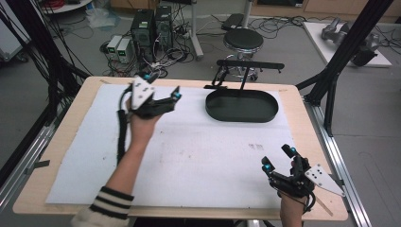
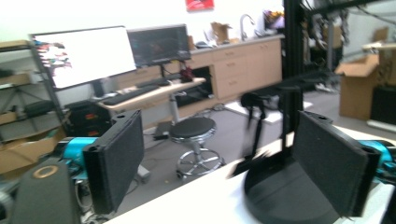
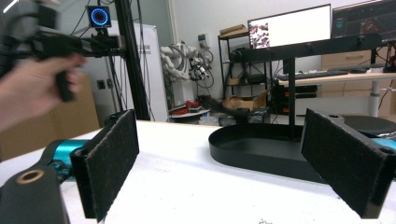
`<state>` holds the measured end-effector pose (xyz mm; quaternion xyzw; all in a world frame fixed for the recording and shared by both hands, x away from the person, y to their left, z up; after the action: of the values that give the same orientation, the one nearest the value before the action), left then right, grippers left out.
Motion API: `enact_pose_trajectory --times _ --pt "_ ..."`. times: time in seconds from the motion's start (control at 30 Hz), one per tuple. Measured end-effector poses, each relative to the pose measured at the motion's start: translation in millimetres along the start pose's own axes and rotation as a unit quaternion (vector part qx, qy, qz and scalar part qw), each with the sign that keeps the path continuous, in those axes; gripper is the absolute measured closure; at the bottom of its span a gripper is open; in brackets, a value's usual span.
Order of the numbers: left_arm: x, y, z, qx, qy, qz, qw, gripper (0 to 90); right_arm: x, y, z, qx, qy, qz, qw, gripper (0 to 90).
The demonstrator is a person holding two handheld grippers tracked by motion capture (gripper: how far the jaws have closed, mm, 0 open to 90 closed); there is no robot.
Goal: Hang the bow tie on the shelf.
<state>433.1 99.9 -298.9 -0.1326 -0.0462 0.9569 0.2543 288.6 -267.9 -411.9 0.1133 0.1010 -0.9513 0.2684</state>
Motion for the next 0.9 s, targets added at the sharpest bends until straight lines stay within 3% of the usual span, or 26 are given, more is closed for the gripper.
enact_pose_trajectory --times 0.1,0.2,0.37,0.5,0.63,0.73,0.9 --pt "37.7 -25.8 11.4 0.008 0.013 0.009 0.9999 16.5 0.2 0.2 0.3 -0.001 -0.001 -0.002 1.0000 10.9" --pt "76.1 -50.0 11.8 0.017 0.015 0.022 0.9995 15.5 0.3 0.3 0.3 0.005 -0.003 -0.004 1.0000 10.9" --pt "140.9 -87.4 -3.8 0.028 0.009 0.064 0.9975 13.2 0.1 -2.0 0.3 0.004 -0.005 -0.004 1.0000 10.9" --pt "183.2 -106.0 -22.8 0.057 0.011 0.080 0.9952 12.8 -0.3 -4.4 1.0 0.008 -0.006 -0.004 0.9999 10.9" --pt "207.8 -109.9 -43.9 0.076 0.023 0.074 0.9941 12.6 -0.5 -6.1 -1.6 0.015 -0.014 -0.007 0.9998 10.9" --pt "213.7 -106.9 -59.2 0.063 0.003 0.059 0.9963 12.6 -0.5 -5.9 -3.1 0.024 -0.019 -0.009 0.9995 10.9" --pt "221.1 -112.1 -71.0 0.063 0.011 0.075 0.9952 12.6 0.8 -3.9 -2.3 0.032 -0.021 -0.016 0.9991 10.9"
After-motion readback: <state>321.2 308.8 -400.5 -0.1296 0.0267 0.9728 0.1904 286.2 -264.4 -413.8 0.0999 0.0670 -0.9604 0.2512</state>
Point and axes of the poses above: each handheld gripper's, and its own axes: x roughly backward along the jaws, z roughly out of its top, y roughly to its right, the point moved 8 cm from there along -x, roughly forward along the jaws, and after that the axes turned 10 degrees about y, right-handed, at the moved point
